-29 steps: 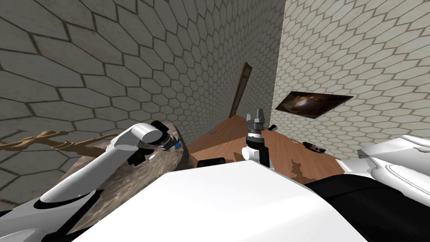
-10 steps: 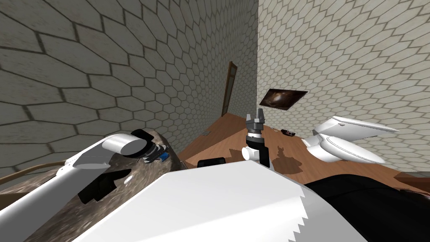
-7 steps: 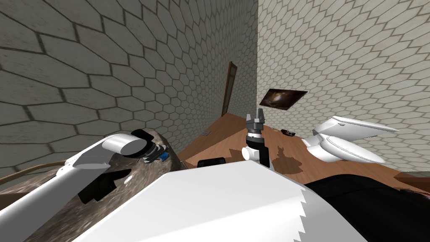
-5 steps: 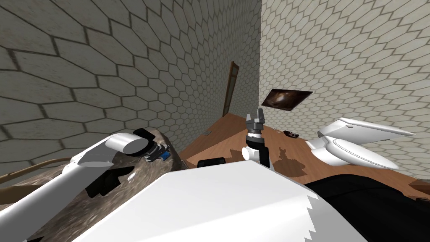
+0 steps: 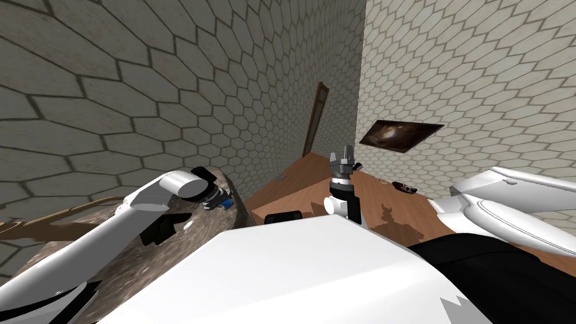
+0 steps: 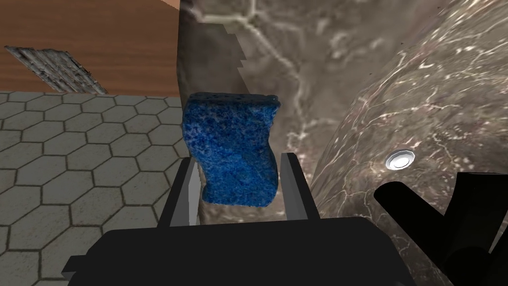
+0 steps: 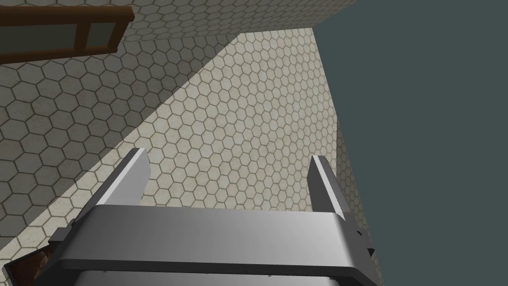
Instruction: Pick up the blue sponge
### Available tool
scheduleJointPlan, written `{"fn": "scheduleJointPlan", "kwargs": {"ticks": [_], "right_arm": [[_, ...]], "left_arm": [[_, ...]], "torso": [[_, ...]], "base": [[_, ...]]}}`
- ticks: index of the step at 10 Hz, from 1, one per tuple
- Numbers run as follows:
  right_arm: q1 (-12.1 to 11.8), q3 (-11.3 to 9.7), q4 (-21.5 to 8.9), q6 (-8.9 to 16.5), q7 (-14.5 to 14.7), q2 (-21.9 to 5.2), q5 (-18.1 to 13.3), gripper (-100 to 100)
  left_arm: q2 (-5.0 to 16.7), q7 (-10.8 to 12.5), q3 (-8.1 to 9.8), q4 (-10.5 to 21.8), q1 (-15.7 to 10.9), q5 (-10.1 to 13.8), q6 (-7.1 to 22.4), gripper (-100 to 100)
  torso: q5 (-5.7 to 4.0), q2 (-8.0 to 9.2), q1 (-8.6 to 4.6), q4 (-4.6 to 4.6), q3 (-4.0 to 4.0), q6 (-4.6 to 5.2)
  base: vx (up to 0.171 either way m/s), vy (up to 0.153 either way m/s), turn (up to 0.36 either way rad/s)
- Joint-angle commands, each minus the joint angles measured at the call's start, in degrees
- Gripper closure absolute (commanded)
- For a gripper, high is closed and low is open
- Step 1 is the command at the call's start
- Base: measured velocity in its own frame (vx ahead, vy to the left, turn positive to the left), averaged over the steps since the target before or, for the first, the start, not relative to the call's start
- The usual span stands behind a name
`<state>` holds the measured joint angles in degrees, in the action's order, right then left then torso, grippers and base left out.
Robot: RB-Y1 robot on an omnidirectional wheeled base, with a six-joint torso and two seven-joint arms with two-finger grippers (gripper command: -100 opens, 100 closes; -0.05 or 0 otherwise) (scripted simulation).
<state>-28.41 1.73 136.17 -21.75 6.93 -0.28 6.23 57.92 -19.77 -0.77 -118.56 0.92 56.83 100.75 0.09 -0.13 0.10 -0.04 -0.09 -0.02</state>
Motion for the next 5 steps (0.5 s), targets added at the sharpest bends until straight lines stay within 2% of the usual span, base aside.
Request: {"fn": "scheduleJointPlan", "kwargs": {"ticks": [1, 2, 3, 5], "right_arm": [[0.0, 0.0, 0.0, 0.0, 0.0, 0.0, 0.0, 0], [0.0, 0.0, 0.0, 0.0, 0.0, 0.0, 0.0, 0], [0.0, 0.0, 0.0, 0.0, 0.0, 0.0, 0.0, 0], [0.0, 0.0, 0.0, 0.0, 0.0, 0.0, 0.0, 0]], "left_arm": [[-0.2, 0.3, -1.76, 0.1, -2.8, 0.2, 1.1, 100], [-0.3, 0.5, -3.03, 0.3, -4.5, 0.3, 1.8, 100], [-0.3, 0.5, -3.03, 0.3, -4.8, 0.3, 1.8, 100], [-0.6, 0.9, -5.57, 0.7, -8.2, 0.5, 3.2, 100]], "torso": [[0.0, 0.0, 0.0, 0.0, 0.0, 0.0], [0.0, 0.01, 0.01, 0.0, 0.01, 0.0], [0.0, 0.01, 0.02, 0.0, 0.0, -0.01], [-0.02, 0.01, 0.0, 0.0, 0.01, -0.01]], "base": [[0.005, 0.01, 0.153], [0.01, 0.011, 0.165], [0.008, 0.005, 0.065], [0.007, 0.008, 0.139]]}}
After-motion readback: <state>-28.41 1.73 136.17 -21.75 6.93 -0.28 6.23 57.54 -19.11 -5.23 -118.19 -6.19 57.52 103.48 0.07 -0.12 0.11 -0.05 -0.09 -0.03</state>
